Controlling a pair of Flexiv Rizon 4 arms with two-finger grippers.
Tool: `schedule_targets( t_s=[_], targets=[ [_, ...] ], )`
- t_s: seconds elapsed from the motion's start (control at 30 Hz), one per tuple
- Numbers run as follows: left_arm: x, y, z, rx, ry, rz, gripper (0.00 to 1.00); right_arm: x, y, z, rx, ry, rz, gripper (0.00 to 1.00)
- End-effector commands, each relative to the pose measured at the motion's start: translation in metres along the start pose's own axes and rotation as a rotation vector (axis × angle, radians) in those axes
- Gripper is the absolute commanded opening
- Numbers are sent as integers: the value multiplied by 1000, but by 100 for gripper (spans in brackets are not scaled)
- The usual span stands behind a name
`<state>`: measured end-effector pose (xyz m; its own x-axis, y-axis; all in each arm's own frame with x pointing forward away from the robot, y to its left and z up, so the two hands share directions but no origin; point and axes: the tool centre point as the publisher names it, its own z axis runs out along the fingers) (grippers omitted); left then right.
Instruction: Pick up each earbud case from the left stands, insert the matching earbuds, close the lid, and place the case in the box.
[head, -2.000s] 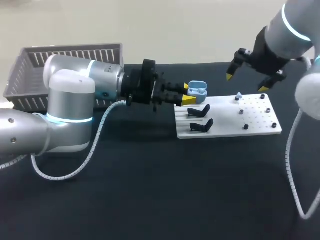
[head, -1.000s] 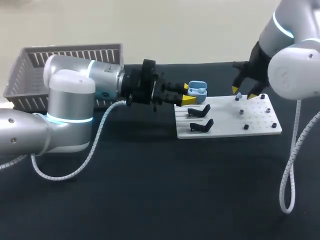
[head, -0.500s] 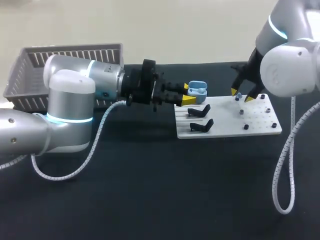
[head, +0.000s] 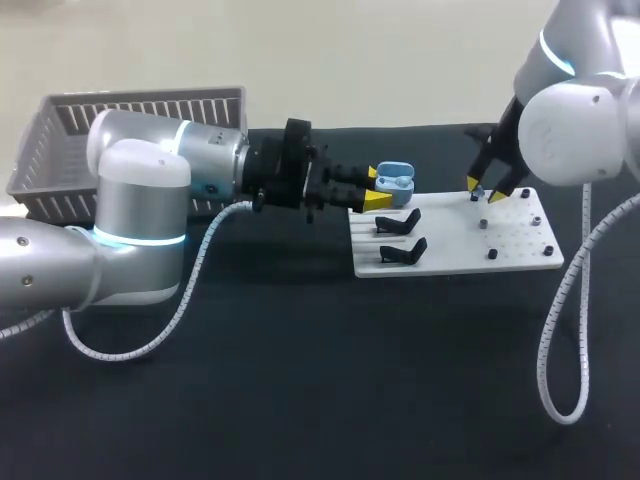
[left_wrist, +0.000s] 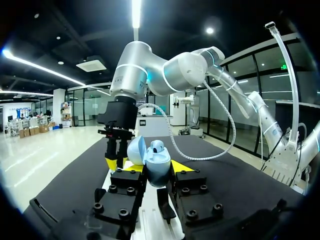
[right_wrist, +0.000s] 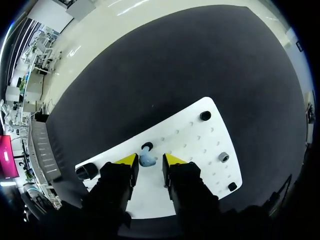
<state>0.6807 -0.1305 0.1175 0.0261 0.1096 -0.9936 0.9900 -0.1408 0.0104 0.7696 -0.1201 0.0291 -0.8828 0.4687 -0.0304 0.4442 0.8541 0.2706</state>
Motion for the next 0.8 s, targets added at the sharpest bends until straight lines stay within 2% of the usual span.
schedule_targets(
  t_s=[0.03,0.63,0.7,0.8],
  targets=[
    [0,0,0,0,1,0,0,1,0,1,-1,1,-3,31],
    [0,0,0,0,1,0,0,-4,1,4,17,14,-7,27],
    [0,0,0,0,1,0,0,-4,1,5,17,17,-9,25],
    [0,0,0,0,1,0,0,-4,2,6,20,20,-9,16]
  ],
)
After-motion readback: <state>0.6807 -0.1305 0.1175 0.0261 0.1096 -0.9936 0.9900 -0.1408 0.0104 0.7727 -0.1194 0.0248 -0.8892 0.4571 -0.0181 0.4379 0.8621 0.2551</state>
